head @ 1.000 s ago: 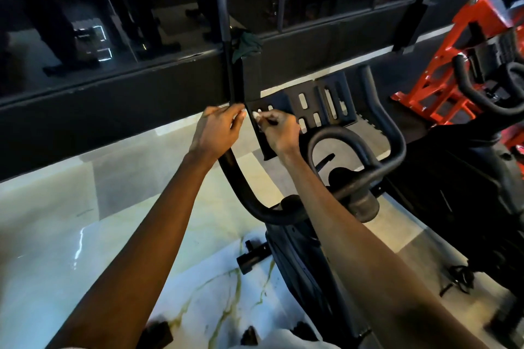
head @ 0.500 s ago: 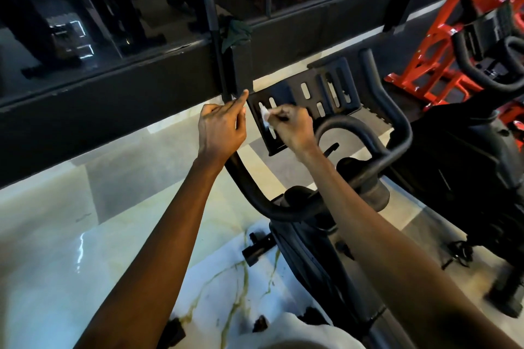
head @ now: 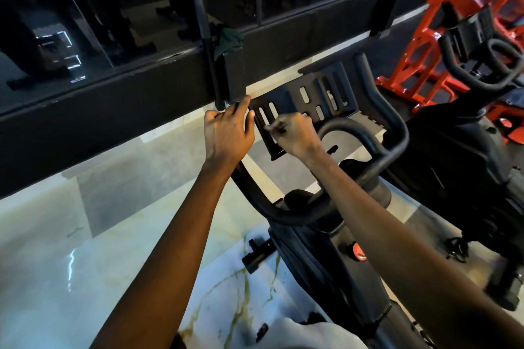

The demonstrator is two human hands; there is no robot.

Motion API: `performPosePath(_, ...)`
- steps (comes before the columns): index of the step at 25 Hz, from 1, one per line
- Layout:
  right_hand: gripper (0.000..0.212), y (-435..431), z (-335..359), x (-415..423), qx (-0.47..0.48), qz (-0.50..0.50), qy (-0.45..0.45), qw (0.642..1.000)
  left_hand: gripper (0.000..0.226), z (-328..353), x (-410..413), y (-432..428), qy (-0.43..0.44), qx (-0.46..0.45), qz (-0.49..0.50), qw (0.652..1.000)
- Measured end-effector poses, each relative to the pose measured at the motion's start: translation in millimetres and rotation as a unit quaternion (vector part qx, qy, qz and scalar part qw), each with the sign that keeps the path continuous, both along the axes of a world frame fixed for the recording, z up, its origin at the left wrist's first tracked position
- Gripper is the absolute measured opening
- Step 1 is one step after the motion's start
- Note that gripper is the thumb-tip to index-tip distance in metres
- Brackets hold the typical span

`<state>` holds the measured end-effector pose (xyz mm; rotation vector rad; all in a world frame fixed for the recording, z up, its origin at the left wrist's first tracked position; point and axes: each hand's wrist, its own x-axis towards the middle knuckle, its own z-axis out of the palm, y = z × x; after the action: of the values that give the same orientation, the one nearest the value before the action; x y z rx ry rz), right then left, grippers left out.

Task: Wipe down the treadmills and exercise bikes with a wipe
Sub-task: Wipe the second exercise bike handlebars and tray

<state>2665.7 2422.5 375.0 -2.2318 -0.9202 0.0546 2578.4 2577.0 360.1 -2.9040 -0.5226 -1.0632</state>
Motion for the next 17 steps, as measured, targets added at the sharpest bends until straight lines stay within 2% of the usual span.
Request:
performPosePath(4,0.011,33,17,20,0.035,-0.063,-0.095,0.993,0.041,-1,-2,0,-0.01,-0.003,-0.009,1.0)
performPosePath(8,0.013,36,2,5,0.044,-0.05,-0.088,0.994,0.041,-2,-2,-1,-0.016,-0.009,-0.012,1.0)
performPosePath(12,0.022,16,0,9,-0.049,-0.002,-0.086,0.995,0.043,1,-2,-3,-0.007,-0.005,0.002,1.0)
performPosePath(17,0.027,33,17,29,-0.053,-0.021,-0.186,0.981,0.049,3,-3,-4,0.014,-0.021,0.002,1.0)
